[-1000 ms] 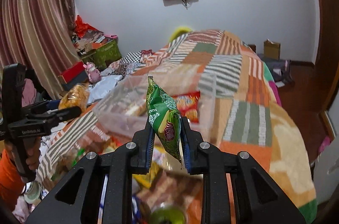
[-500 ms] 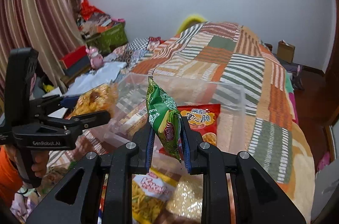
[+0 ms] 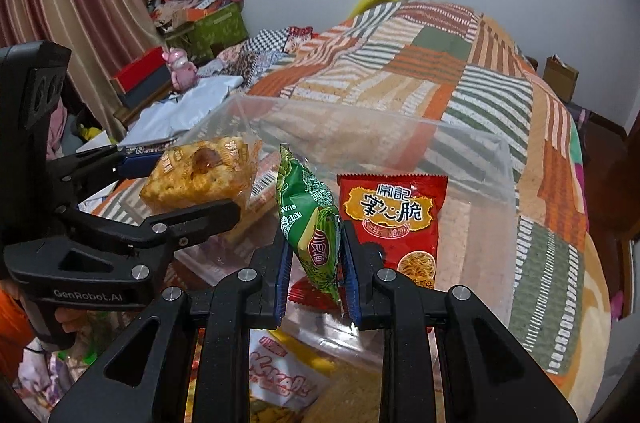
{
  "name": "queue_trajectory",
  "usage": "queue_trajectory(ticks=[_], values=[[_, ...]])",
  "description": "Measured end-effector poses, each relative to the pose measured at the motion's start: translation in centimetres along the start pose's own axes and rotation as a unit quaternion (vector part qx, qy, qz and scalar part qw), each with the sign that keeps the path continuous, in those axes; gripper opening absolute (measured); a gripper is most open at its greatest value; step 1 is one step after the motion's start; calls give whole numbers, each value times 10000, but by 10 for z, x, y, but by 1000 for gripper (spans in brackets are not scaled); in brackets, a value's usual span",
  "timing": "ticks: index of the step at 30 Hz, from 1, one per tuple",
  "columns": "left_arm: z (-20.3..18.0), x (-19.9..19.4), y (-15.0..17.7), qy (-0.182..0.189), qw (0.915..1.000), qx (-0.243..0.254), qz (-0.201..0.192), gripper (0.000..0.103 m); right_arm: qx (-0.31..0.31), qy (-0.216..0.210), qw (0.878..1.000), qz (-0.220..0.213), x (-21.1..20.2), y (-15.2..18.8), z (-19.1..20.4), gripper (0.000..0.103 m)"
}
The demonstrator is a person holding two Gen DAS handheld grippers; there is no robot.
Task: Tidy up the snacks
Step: 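Drop the peanut-candy bag and green chip bag into the clear box, opening both tools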
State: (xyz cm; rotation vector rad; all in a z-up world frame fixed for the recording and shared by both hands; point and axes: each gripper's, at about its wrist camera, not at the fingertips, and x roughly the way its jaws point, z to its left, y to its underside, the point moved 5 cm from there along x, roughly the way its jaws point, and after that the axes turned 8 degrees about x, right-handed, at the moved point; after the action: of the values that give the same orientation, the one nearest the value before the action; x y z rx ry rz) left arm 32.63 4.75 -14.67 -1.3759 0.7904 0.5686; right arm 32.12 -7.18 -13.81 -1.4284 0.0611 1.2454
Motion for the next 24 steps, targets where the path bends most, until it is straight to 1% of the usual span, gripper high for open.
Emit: queue_trajectory(ticks=[2, 5, 8, 10, 13, 16, 17, 18, 20, 22, 24], values=[[0, 5, 1, 23, 10000, -1, 66, 81, 23, -26, 10000, 61, 2, 0, -1, 21], [-3, 6, 2, -81, 9999, 68, 91, 82, 4, -24, 9999, 121, 4, 1, -1, 22], [-8, 8, 3, -14, 9998, 119, 130, 82, 11, -16, 9999, 158, 4, 1, -1, 22], [-8, 8, 3, -7, 9999, 67, 136, 82, 40, 7, 9999, 168, 4, 1, -2, 23], [-7, 4, 4, 41, 9999, -9, 153, 82, 101, 32, 9998, 150, 0, 1, -4, 30], [-5, -3, 6, 53, 9999, -72, 136, 82, 113, 86, 9999, 9, -11, 0, -6, 45], [-5, -6, 7, 35, 9999, -69, 119, 82, 114, 102, 9999, -69, -15, -1, -5, 53], [-6, -11, 8, 26, 9999, -67, 82, 82, 112, 120, 9997, -161, -21, -1, -5, 56], [-7, -22, 9, 26, 10000, -55, -28, 82, 55, 184, 9991, -371, -37, -1, -2, 58], [-9, -35, 9, -6, 9999, -1, -169, 82, -17, 295, 9980, -556, -49, -1, 0, 62], [-12, -49, 10, -56, 9995, 95, -306, 83, -111, 410, 9961, -776, -64, 1, 1, 70]])
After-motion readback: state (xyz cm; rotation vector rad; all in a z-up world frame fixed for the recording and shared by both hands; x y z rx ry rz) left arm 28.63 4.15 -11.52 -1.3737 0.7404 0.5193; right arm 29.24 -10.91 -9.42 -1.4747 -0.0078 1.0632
